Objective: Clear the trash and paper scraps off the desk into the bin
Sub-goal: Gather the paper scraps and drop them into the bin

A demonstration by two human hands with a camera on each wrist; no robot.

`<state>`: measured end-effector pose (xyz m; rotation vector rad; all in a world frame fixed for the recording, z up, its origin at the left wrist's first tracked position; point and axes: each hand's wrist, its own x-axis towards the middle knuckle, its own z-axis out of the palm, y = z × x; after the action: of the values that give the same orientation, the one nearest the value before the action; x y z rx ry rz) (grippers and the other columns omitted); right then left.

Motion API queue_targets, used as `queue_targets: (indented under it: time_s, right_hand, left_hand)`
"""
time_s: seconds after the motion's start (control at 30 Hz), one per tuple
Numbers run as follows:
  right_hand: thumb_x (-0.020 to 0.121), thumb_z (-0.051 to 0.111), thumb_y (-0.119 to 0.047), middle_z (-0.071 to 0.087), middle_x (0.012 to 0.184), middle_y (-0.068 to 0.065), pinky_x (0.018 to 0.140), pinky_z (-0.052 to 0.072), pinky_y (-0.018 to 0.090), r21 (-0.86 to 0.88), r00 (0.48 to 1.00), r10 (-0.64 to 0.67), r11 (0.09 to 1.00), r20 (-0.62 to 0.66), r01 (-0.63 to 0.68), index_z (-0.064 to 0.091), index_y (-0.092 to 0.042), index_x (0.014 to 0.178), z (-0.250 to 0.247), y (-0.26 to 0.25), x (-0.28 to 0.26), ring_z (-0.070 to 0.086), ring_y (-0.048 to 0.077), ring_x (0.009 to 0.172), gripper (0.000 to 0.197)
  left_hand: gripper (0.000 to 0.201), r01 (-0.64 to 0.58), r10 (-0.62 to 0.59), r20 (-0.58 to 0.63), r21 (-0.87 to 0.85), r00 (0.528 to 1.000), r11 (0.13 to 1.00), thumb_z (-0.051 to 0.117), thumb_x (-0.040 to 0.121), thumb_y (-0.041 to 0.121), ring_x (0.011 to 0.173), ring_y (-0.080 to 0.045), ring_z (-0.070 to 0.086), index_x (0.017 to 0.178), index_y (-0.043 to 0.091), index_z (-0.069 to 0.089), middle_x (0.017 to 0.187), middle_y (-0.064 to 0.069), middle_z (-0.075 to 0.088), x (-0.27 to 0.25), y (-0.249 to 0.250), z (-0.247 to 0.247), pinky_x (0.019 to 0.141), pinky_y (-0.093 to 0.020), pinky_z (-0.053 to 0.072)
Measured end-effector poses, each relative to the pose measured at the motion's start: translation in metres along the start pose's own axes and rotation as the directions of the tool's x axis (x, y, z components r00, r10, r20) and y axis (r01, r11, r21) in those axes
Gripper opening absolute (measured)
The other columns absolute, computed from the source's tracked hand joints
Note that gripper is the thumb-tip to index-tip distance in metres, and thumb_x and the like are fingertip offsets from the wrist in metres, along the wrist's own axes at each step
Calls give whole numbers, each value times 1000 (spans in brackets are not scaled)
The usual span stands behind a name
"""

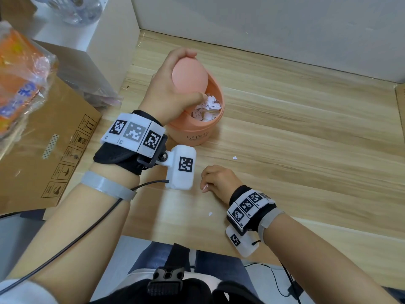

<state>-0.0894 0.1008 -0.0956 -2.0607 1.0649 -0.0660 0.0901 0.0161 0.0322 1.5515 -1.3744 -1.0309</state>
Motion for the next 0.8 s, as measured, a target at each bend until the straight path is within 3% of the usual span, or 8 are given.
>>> queue_targets:
  time_s: [0.1, 0.2, 0.3, 0.4, 0.5, 0.63, 0.73, 0.8]
  right_hand:
    - [60, 69, 4, 68, 70, 13, 66, 47, 25, -13, 999, -42, 999, 32, 42, 68, -4, 61, 1, 0, 2, 63, 29, 68, 8]
    - [69, 69, 3, 69, 83, 17, 74, 47, 27, 64, 995, 80, 994, 60, -83, 71, 1, 72, -11, -3, 4, 62, 25, 80, 4]
    - [68, 73, 3, 64, 69, 5, 58, 45, 10, 332, 952, 306, 897, 14, -293, 70, -2, 67, -28, -6, 2, 56, 0, 57, 5]
    - [68, 73, 3, 58, 60, 0, 47, 44, 13, 528, 894, 441, 779, -80, -337, 64, -20, 56, -59, -11, 4, 52, -4, 44, 27]
    - [68, 73, 2, 60, 57, -3, 56, 45, 20, 618, 863, 443, 756, -242, -214, 64, -26, 56, -105, -28, 17, 53, 3, 52, 32]
    - [71, 70, 3, 63, 55, -6, 54, 46, 13, 652, 848, 376, 756, -373, -48, 64, -23, 61, -147, -53, 41, 52, -1, 46, 28]
    - [72, 71, -2, 65, 70, 2, 74, 54, 27, 560, 850, 364, 823, -382, -101, 67, -21, 70, -157, -59, 58, 62, 9, 66, 19]
    - [71, 73, -4, 70, 86, 8, 89, 53, 36, 462, 869, 363, 868, -336, -184, 71, -13, 87, -158, -61, 63, 66, 19, 85, 18]
  left_hand:
    - [62, 7, -7, -6, 2, 1000, 1000, 74, 65, 12, 109, -10, 48, 114, 36, 43, 110, 32, 42, 0, -1, 0, 91, -24, 43]
    - [62, 15, -15, -3, 8, 1000, 1000, 73, 64, 13, 110, -12, 48, 114, 37, 43, 109, 32, 42, 0, 1, -1, 93, -27, 43]
    - [63, 30, -30, -5, 6, 1000, 1000, 73, 62, 17, 115, -17, 48, 111, 42, 43, 110, 33, 42, 0, 1, -1, 96, -35, 44]
    - [63, 46, -46, -10, 2, 999, 999, 72, 59, 21, 118, -22, 47, 107, 48, 43, 110, 32, 44, 0, 2, 0, 99, -41, 43]
    - [64, 60, -59, -16, 7, 998, 998, 72, 56, 26, 120, -24, 46, 100, 59, 41, 113, 29, 46, 0, 4, 0, 100, -46, 42]
    - [63, 69, -69, -19, 11, 997, 998, 69, 49, 37, 122, -23, 45, 96, 65, 39, 119, 23, 49, -1, 6, 1, 100, -48, 41]
    - [63, 81, -81, -15, 17, 997, 997, 66, 45, 42, 122, -24, 45, 98, 63, 40, 124, 18, 50, -2, 6, 2, 99, -49, 41]
    - [64, 89, -89, -17, 21, 996, 996, 67, 44, 44, 122, -25, 45, 99, 61, 40, 125, 15, 50, -2, 6, 3, 99, -50, 41]
